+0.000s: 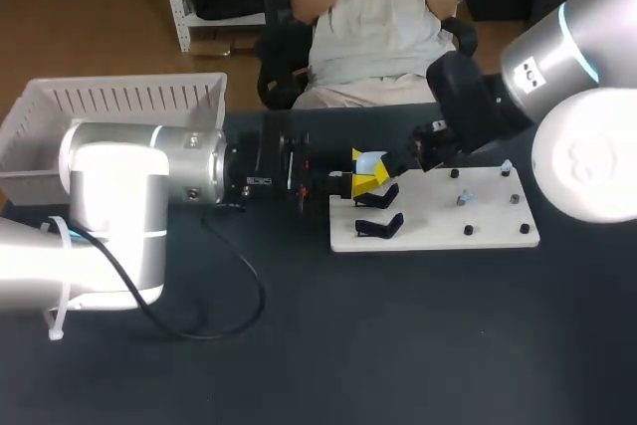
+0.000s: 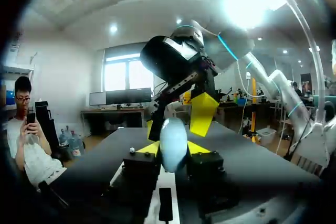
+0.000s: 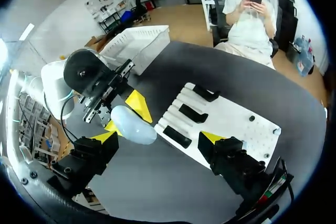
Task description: Pick up each earbud case from the left stands, insert the matching earbuds, close the lid, and place the case in the box.
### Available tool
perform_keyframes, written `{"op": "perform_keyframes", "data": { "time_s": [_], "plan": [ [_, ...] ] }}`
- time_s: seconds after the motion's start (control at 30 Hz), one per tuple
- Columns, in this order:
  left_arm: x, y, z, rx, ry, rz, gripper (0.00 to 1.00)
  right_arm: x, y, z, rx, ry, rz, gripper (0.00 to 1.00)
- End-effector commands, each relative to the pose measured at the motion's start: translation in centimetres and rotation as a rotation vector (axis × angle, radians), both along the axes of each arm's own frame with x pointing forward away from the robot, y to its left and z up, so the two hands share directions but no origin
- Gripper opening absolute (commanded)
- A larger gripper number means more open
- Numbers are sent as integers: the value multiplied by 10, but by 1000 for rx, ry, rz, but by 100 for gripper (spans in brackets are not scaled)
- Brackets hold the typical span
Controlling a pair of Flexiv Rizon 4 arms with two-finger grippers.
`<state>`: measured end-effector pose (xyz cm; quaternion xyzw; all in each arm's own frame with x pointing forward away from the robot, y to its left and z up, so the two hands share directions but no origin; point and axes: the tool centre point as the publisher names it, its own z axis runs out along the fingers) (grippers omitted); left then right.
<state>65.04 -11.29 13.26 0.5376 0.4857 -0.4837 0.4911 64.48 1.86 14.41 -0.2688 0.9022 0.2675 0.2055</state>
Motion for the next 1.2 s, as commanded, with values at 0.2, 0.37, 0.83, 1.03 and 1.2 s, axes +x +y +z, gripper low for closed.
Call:
{"op": "perform_keyframes", "data": {
  "time_s": [0.2, 0.37, 0.83, 1.03, 1.2],
  "plan": [
    [2, 0, -1, -3, -1, -3, 0, 5, -1, -5, -10, 15, -9, 100],
    [2, 0, -1, -3, -1, -3, 0, 7, -3, -4, -11, 13, -25, 100],
    [2, 0, -1, -3, -1, -3, 0, 14, -12, 26, 27, -54, -65, 100],
    [2, 0, -1, -3, -1, -3, 0, 21, -31, 39, -37, -95, -80, 100],
    [2, 0, -1, -3, -1, -3, 0, 31, -61, 40, -240, -156, -129, 100]
  ]
}}
